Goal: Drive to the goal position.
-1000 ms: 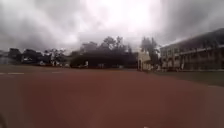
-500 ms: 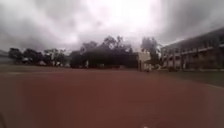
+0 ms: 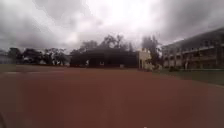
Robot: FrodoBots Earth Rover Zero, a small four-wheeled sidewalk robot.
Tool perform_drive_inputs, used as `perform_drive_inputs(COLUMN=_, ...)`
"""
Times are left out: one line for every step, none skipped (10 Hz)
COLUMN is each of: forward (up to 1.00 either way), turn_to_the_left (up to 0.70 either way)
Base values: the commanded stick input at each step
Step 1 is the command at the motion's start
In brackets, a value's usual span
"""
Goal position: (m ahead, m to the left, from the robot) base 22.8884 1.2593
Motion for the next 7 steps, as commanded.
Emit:
perform_drive_inputs(forward=0.67, turn_to_the_left=0.00)
perform_drive_inputs(forward=0.67, turn_to_the_left=0.00)
perform_drive_inputs(forward=0.67, turn_to_the_left=0.00)
perform_drive_inputs(forward=0.67, turn_to_the_left=0.00)
perform_drive_inputs(forward=0.67, turn_to_the_left=0.00)
perform_drive_inputs(forward=0.67, turn_to_the_left=0.00)
perform_drive_inputs(forward=0.67, turn_to_the_left=0.00)
